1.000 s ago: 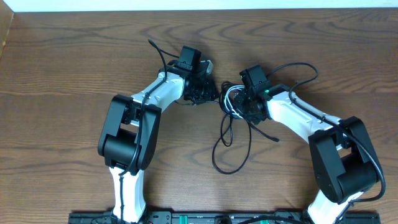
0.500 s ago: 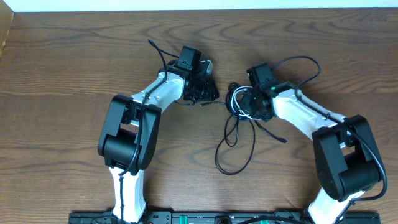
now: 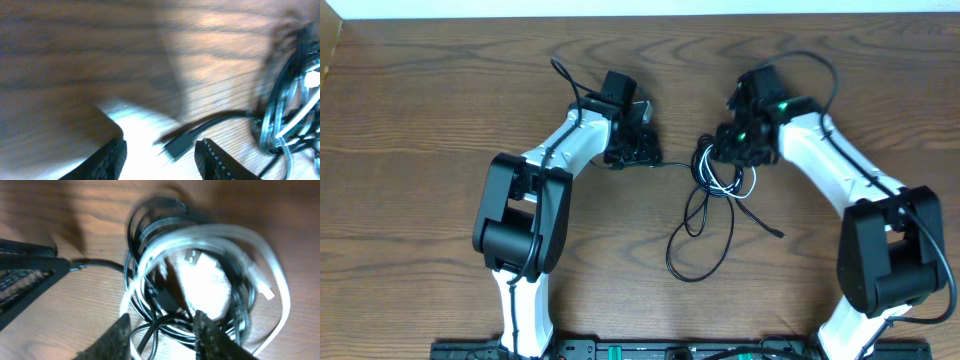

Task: Untangle cables
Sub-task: 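Release the right gripper and withdraw it to the upper right, then lift the cable bundle with the left gripper and carry it upward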

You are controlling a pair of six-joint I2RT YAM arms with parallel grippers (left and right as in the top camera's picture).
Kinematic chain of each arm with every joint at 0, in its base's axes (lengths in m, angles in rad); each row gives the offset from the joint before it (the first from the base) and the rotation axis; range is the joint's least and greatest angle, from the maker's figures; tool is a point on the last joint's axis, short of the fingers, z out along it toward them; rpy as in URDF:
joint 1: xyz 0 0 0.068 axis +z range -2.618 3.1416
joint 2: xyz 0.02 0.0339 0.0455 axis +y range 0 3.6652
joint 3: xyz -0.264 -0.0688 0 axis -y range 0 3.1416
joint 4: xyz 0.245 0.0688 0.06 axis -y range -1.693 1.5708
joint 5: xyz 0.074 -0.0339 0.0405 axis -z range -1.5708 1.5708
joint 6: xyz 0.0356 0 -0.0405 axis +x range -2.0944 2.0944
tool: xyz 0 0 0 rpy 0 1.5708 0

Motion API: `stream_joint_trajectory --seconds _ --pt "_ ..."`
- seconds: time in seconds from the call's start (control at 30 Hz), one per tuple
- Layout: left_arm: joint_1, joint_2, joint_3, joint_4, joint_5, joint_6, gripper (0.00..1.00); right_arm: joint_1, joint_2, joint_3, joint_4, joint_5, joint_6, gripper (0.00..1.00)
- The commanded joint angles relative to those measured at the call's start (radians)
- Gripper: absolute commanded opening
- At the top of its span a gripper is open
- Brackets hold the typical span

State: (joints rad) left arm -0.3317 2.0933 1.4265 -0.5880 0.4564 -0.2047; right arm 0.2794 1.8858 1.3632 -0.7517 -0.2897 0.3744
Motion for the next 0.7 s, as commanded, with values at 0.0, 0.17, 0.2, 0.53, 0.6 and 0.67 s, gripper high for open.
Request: stream_joint_trajectory --seconds 0.0,0.17,0.2,0.53,0.6,0.67 --pt "-0.008 -0.077 0.038 -0.025 -0.058 0.032 0.50 -0.068 0.006 0.042 -0.008 -0.024 -0.069 0.41" --pt "-0.067 -0.162 0.039 -0.029 -0.058 0.031 0.50 -0.185 0.006 0.042 -0.013 -0.024 -0.068 0.43" --pt "-0.086 -0.166 0.038 -0.029 -0.058 0.031 0.50 -0.209 0.006 0.042 -0.013 -0.024 -0.069 0.43" --pt "-0.318 -0.146 0.037 0.016 -0.197 0.019 0.50 -0.364 0.006 0.042 -0.013 0.011 -0.070 0.49" --pt "-0.365 -0.146 0.035 0.038 -0.275 0.019 0.50 -0.380 0.006 0.042 -0.018 0.010 -0.069 0.50" --pt "-0.408 -0.144 0.034 0.071 -0.340 0.018 0.50 -0.391 0.006 0.042 -0.020 0.010 -0.069 0.50"
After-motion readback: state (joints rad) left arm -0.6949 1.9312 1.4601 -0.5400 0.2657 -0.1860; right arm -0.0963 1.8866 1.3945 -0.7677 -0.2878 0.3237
